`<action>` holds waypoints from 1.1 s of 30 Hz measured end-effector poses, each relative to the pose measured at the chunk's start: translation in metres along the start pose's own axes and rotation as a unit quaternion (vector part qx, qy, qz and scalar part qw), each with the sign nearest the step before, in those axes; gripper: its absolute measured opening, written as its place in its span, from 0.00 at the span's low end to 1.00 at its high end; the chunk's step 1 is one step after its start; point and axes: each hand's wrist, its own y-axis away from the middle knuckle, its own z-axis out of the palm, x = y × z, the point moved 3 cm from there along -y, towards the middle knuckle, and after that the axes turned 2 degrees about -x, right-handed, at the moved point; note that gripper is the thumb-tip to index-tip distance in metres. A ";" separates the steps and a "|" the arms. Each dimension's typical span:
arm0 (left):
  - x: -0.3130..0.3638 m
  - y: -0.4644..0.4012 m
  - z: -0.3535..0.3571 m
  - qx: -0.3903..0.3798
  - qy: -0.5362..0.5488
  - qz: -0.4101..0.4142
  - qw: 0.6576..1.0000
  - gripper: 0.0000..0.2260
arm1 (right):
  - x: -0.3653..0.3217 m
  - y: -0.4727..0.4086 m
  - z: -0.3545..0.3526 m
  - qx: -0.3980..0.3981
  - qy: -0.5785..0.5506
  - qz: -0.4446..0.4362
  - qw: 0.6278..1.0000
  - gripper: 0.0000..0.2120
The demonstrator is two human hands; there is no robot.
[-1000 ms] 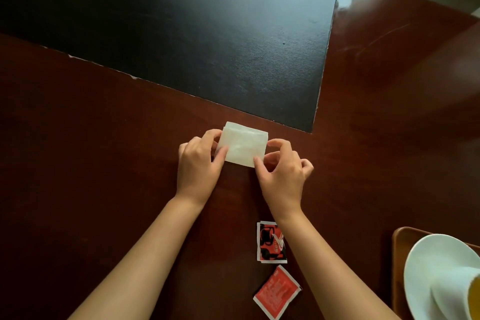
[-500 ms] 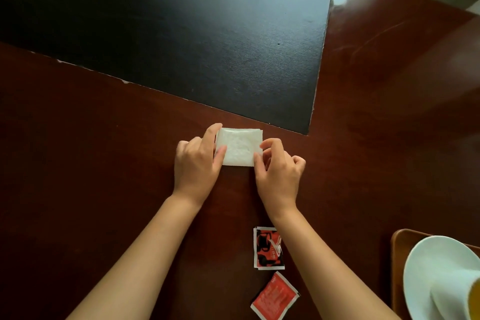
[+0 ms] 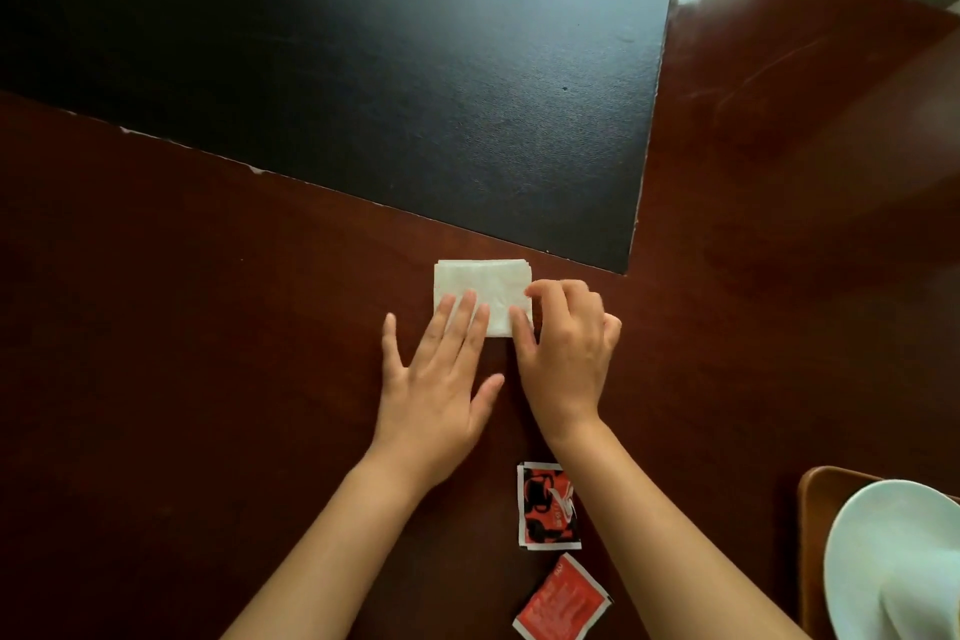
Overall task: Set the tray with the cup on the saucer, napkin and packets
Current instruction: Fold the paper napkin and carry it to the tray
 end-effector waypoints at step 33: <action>-0.006 -0.034 -0.031 0.096 0.423 -0.253 0.865 0.15 | 0.016 0.024 0.007 -0.226 0.072 -0.105 0.966 0.30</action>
